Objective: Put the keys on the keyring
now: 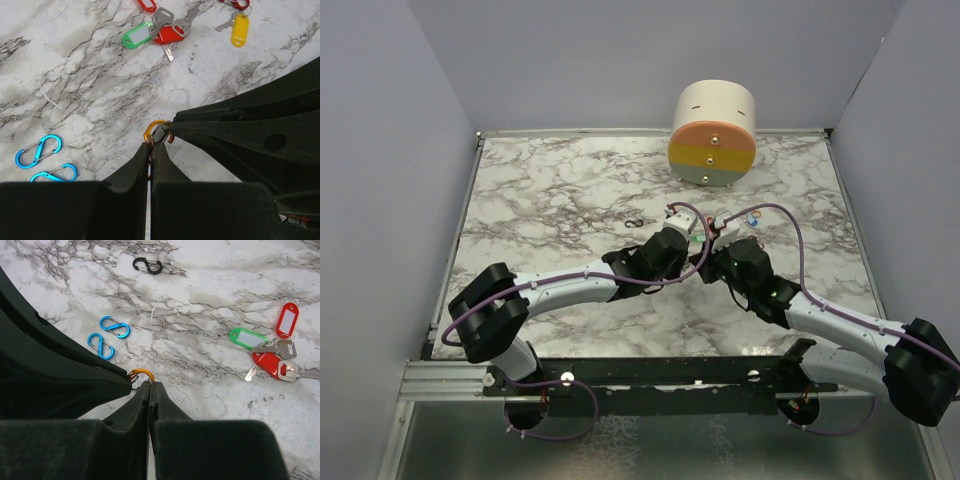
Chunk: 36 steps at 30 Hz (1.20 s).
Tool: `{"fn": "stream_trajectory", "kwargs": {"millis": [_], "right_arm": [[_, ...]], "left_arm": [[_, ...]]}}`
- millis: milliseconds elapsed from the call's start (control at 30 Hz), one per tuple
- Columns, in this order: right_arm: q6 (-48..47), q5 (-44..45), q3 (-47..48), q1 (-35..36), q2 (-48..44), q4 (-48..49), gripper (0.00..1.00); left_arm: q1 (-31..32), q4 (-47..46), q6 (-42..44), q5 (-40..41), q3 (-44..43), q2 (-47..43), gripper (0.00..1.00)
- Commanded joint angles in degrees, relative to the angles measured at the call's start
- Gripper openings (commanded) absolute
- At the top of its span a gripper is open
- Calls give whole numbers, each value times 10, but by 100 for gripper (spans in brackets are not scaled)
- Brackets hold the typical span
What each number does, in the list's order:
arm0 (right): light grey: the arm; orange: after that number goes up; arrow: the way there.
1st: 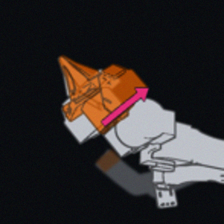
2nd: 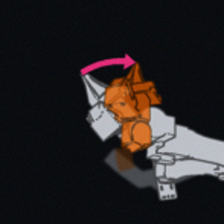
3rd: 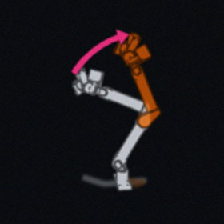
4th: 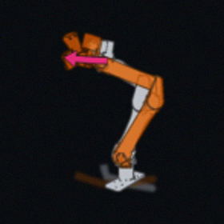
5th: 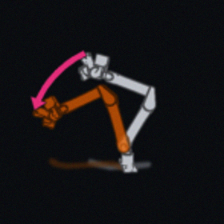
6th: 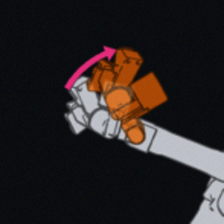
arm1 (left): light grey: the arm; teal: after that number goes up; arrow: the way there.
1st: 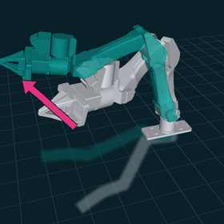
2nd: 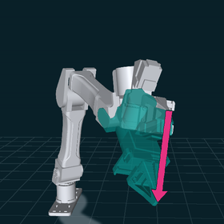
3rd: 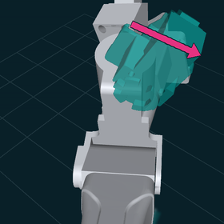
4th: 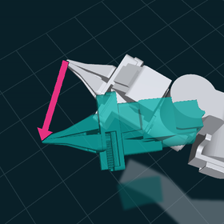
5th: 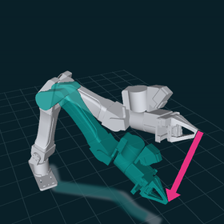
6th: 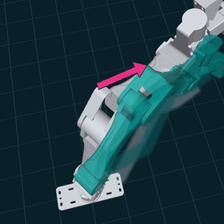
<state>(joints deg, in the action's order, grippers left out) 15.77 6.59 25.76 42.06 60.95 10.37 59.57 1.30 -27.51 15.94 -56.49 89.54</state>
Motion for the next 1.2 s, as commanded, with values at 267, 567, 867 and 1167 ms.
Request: {"fn": "stream_trajectory", "kwargs": {"millis": [267, 567, 867, 1167], "right_arm": [[-2, 42, 5, 2, -15, 7, 1], [4, 66, 3, 2, -30, -8, 1], [10, 78, 8, 2, -26, -14, 1], [34, 119, 12, 2, -24, -32, 1]], "left_arm": [[-1, 5, 4, -10, 7, -24, 30], [-7, 2, -20, 32, 46, -81, 68], [-15, 6, -59, 129, 100, -165, 86], [-20, 12, -67, 146, 115, -180, 99]]}}
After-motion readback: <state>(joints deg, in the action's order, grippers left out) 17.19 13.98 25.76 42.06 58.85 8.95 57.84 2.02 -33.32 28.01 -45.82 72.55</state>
